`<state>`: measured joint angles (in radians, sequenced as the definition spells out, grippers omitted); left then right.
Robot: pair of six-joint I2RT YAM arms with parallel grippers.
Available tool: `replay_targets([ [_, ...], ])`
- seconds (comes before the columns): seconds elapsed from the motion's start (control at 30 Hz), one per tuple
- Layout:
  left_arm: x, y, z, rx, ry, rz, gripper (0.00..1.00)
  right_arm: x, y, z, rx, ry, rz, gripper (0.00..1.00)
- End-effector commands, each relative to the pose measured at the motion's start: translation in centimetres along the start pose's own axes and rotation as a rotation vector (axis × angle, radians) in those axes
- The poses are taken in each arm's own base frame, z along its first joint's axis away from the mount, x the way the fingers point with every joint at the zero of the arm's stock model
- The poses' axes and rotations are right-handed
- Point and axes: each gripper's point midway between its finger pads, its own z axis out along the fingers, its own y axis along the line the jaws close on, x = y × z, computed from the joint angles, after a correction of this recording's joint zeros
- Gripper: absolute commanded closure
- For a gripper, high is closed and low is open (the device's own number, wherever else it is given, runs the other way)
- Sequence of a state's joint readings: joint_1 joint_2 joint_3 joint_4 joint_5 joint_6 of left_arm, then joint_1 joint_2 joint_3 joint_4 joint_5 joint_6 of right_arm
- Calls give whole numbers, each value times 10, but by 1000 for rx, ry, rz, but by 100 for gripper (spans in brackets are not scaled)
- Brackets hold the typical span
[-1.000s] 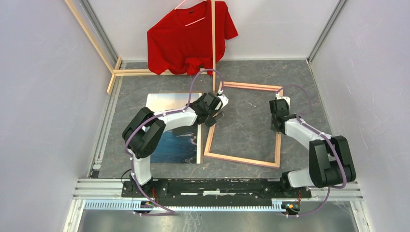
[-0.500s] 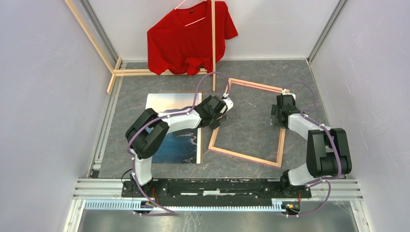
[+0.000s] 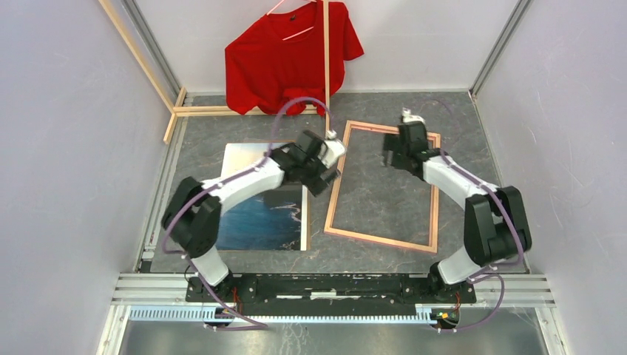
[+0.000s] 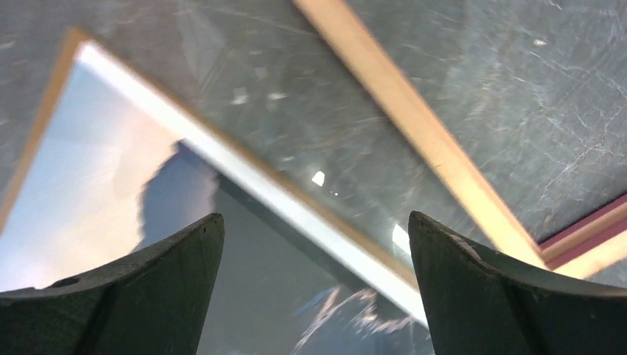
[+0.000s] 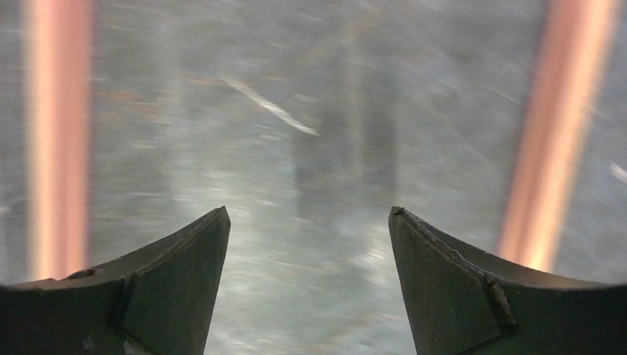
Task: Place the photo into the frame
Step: Turn over the photo frame at the center of the board, then move the photo frame to the center of the board.
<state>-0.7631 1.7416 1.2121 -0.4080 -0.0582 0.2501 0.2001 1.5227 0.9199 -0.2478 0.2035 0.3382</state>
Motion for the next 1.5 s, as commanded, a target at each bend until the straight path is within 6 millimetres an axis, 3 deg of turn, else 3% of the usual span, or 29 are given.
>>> replay_targets([
  [0.0,-14,70,-65,-29,-101,-164,0,-27,97,-2,-180,-53,-17,14],
  [0.1,10,112,-90,-117,-105,-226,0,-26,141,2,-236,-44,-44,16],
  [0.23,48,149,-114,-202,-100,-305,0,-21,190,9,-266,-26,-106,19],
  [0.4,91,181,-127,-276,-39,-375,0,4,221,24,-256,31,-185,28],
  [0.67,123,207,-128,-325,33,-442,0,43,200,27,-198,82,-300,50],
  [0.9,151,220,-123,-348,103,-504,0,66,179,20,-206,98,-377,72],
  [1.13,172,231,-125,-384,148,-528,0,68,177,14,-240,93,-420,72],
  [1.33,181,237,-122,-413,179,-535,0,49,191,6,-237,73,-278,72],
  [1.47,180,235,-122,-405,174,-533,0,49,197,7,-237,86,-198,76],
])
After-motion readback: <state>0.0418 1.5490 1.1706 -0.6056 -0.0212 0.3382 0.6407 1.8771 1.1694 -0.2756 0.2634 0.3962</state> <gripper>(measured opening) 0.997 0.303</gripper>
